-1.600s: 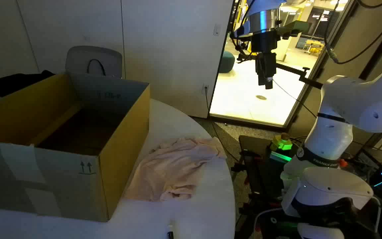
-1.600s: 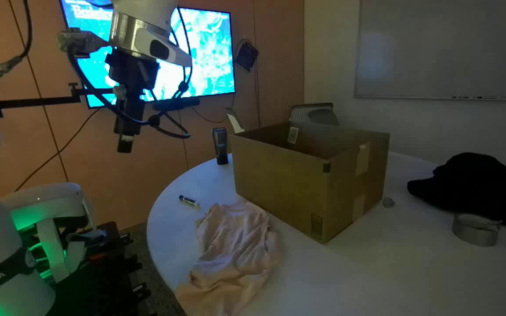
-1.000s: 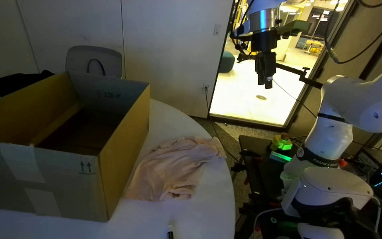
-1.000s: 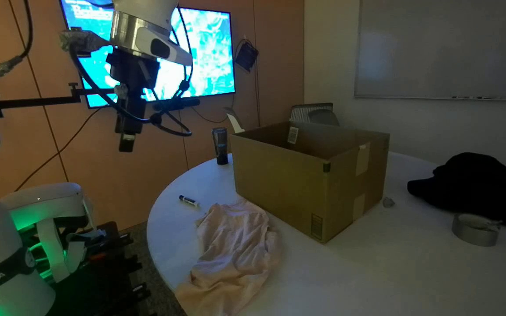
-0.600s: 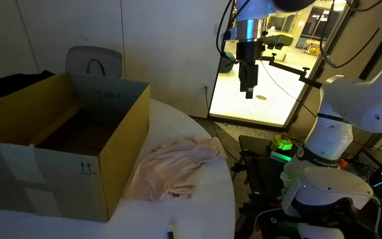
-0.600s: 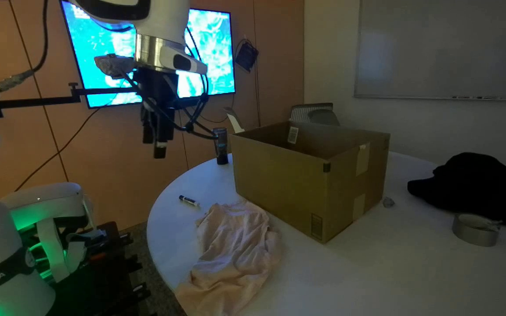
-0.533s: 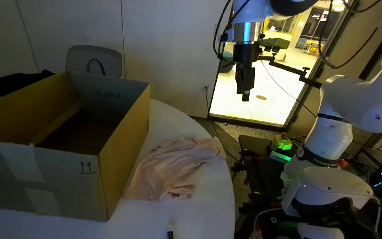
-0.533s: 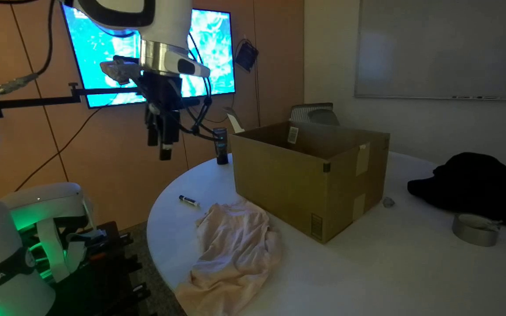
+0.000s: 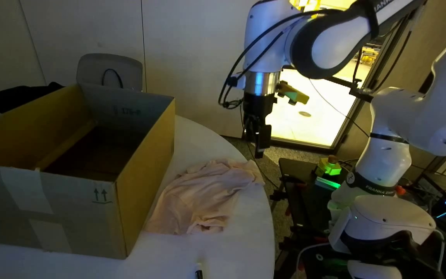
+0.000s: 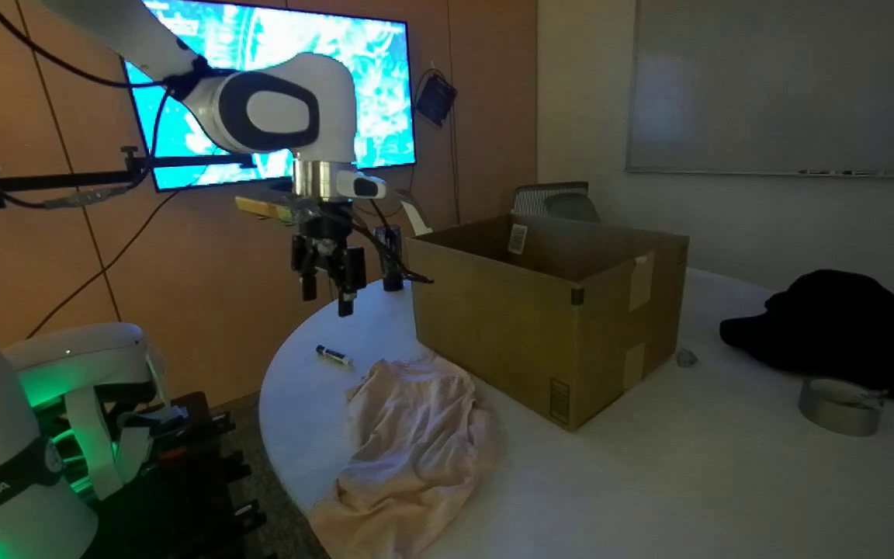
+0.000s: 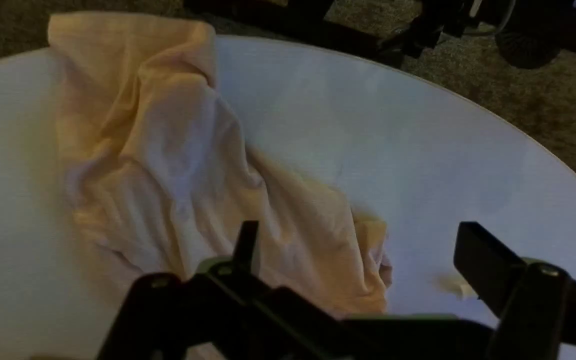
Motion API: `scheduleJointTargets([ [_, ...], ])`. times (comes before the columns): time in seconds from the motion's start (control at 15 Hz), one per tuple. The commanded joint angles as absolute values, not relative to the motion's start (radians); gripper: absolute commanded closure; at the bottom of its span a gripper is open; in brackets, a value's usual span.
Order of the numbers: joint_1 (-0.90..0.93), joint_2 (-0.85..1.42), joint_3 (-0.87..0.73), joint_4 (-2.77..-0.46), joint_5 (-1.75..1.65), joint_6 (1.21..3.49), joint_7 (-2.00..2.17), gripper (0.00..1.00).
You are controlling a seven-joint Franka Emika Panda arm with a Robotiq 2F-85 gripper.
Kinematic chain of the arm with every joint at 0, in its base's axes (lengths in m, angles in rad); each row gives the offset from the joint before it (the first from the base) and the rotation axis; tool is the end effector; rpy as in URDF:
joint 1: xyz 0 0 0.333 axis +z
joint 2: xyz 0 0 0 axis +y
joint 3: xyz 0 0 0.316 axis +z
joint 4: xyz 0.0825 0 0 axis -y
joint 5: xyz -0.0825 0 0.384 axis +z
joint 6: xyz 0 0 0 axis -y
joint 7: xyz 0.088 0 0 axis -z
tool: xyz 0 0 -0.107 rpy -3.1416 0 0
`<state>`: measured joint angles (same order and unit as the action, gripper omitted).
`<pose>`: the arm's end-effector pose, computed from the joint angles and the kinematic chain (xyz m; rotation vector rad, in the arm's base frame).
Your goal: Put the marker in the shirt, fold the shirt then put it in the box
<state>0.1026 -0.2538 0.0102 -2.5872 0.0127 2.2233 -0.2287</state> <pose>0.4082 0.0465 0.3379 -3.0803 -0.5173 0.1712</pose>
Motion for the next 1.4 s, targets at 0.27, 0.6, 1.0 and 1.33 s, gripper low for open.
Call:
scheduleJointTargets([
  [0.27,0.188,0.033,0.120,-2.489,-0.005,2.463,-0.407,0.00],
  [0.6,0.206,0.181,0.200,-2.392,-0.049,2.483,-0.507,0.00],
  [1.0,0.231,0.264,0.269,-2.342,-0.189,2.502,-0.546,0.00],
  [1.33,0.254,0.297,0.317,-2.351,-0.262,2.595,-0.562,0.00],
])
